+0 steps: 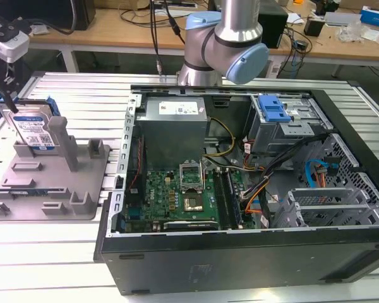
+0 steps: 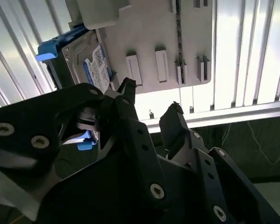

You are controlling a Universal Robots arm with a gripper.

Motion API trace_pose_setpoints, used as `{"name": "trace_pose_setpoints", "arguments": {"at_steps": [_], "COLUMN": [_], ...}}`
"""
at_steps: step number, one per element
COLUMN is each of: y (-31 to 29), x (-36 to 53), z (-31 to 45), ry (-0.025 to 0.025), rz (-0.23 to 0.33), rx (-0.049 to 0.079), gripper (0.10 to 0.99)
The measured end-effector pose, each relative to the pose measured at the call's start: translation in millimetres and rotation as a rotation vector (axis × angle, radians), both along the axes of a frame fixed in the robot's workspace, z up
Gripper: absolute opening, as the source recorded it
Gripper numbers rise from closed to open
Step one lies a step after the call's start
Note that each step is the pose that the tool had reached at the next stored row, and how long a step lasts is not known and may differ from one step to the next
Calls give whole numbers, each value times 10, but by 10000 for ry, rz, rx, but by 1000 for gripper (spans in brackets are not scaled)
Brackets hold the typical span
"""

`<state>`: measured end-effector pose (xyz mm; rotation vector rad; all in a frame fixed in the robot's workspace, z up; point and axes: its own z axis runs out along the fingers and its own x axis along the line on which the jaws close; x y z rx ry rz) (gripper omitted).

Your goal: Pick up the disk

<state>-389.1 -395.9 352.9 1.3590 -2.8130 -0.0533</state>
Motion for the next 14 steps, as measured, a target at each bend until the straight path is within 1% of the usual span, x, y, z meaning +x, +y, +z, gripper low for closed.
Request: {"name": "trace_pose_setpoints", "arguments": {"at_steps": [4,5,7,13,14], "y": [0,0,0,0,0], "x": [0,0,0,0,0], "z": [-4,-6,-8,-9,-10], "ry": [0,0,0,-1,-1], "rz": [878,1341,1924,3248,3788], "rx": [0,0,0,0,0], "gripper": [494,557,557,557,557]}}
